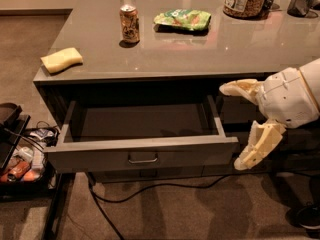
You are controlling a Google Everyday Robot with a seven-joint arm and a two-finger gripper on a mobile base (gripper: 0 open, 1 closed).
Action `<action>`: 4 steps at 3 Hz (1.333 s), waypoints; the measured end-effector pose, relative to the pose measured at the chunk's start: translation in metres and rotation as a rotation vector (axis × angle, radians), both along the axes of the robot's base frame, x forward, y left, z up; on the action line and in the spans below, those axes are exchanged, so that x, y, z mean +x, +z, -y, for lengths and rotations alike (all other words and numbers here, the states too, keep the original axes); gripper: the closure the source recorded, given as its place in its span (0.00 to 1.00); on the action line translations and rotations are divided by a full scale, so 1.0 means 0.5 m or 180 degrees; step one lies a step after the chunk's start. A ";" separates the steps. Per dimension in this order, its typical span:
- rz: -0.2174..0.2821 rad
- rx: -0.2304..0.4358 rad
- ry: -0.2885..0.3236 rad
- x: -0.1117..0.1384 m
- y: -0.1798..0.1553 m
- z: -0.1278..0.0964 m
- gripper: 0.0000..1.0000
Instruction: Close top drawer
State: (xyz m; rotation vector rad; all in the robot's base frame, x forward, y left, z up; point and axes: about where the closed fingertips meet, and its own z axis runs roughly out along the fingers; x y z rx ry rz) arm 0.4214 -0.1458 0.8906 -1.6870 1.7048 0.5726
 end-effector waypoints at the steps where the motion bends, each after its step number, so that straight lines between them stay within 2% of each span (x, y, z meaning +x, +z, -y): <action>1: 0.0029 0.0013 -0.0003 0.009 -0.026 -0.025 0.00; 2: 0.0048 0.0043 0.0063 0.023 -0.077 -0.083 0.00; 3: 0.0056 0.0099 0.0223 0.066 -0.137 -0.181 0.00; 4: 0.0054 0.0100 0.0230 0.068 -0.138 -0.184 0.00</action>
Offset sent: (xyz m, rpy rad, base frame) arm 0.0215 0.0748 -0.0730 0.0270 -0.0215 0.0339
